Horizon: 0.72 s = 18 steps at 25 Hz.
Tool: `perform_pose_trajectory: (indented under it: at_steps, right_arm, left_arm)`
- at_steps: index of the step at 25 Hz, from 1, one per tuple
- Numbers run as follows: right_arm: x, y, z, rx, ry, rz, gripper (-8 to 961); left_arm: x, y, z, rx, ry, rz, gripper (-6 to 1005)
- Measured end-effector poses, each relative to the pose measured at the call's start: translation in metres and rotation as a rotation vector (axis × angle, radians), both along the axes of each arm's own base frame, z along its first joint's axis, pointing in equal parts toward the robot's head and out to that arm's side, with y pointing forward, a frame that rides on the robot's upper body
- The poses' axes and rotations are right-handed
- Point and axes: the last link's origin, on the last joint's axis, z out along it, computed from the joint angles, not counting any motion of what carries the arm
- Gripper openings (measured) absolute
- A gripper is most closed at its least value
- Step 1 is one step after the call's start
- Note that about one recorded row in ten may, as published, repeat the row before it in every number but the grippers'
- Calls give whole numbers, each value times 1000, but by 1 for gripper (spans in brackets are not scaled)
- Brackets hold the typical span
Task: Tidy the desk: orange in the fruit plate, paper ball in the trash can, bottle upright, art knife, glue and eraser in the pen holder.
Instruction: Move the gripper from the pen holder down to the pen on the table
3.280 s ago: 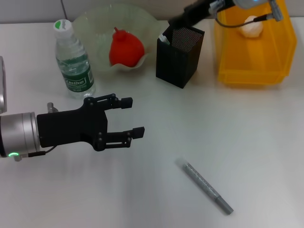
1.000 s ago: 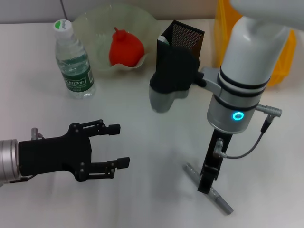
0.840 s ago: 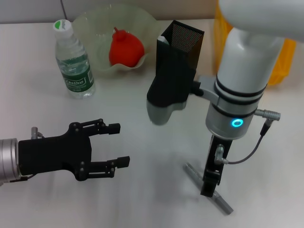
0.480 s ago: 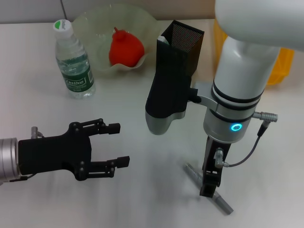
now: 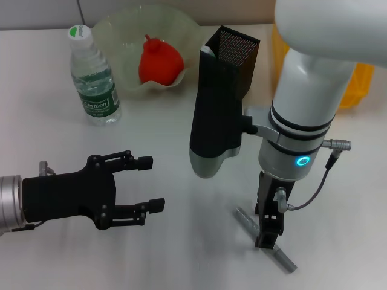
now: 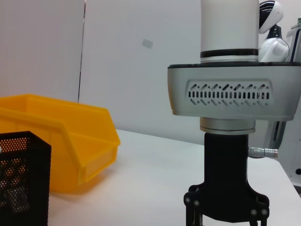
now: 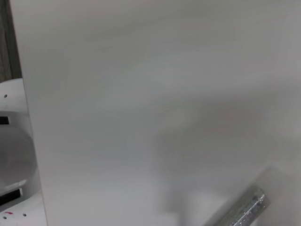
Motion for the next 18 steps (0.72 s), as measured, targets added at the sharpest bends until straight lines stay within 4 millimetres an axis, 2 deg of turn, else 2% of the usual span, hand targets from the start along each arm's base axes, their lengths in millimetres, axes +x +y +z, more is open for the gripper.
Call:
perform_pose_trajectory:
  at_steps: [10,18]
  right_arm:
    - [4,-2,-1,-25,-21,15,593]
    - [5,-4,-1,-25,-36,10,383]
  left_arm:
    - [1,1,-1,-6,-4,5,802]
    - [3,1,-2,-5,-11,4,802]
